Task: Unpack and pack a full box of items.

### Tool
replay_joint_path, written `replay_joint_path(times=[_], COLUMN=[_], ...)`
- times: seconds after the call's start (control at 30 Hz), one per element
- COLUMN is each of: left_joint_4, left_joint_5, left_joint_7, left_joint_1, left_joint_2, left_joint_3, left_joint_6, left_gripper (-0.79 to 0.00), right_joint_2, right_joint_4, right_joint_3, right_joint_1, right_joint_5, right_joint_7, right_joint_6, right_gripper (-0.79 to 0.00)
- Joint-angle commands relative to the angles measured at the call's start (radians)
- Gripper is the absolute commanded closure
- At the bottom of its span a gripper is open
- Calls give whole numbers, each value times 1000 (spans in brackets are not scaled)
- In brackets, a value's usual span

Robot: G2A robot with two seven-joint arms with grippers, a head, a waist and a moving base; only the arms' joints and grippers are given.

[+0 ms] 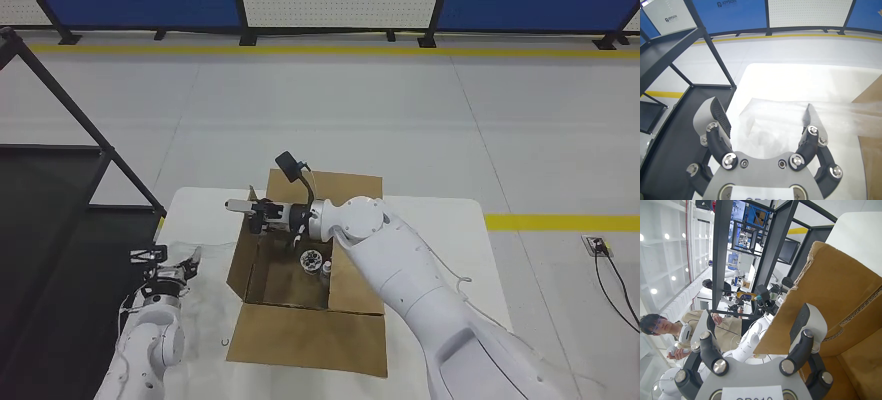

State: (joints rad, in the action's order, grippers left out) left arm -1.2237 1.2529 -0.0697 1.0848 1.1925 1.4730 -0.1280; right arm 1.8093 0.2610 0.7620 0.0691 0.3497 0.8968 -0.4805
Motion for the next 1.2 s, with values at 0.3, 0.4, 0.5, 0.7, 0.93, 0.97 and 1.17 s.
replay_joint_path(times=[0.3,0.4,0.5,0.7,0.93,0.97,1.17], left_joint_4=[15,47,93,182,215,217,190], left_joint_5=[-41,-56,-82,-143,-194,-198,-212], left_joint_7=[25,39,54,34,-27,-31,-47], left_joint_1=[6,-17,-53,-128,-155,-156,-143], left_joint_2=[3,8,15,29,35,36,41], left_joint_3=[22,14,3,-1,27,31,31], left_joint_6=[14,7,0,-50,-104,-108,-119], left_gripper=[-785,-785,-785,-785,-785,-785,-785], right_joint_2=[2,3,3,2,0,0,0], right_joint_4=[-3,-3,-4,-6,-8,-8,-7], right_joint_3=[19,23,27,37,48,49,58], right_joint_1=[1,1,2,3,5,5,6], right_joint_5=[-15,-20,-27,-38,-50,-52,-60], right_joint_7=[12,13,12,12,14,16,23], right_joint_6=[5,4,4,6,9,10,14], right_gripper=[-785,-785,-785,-785,-785,-785,-785])
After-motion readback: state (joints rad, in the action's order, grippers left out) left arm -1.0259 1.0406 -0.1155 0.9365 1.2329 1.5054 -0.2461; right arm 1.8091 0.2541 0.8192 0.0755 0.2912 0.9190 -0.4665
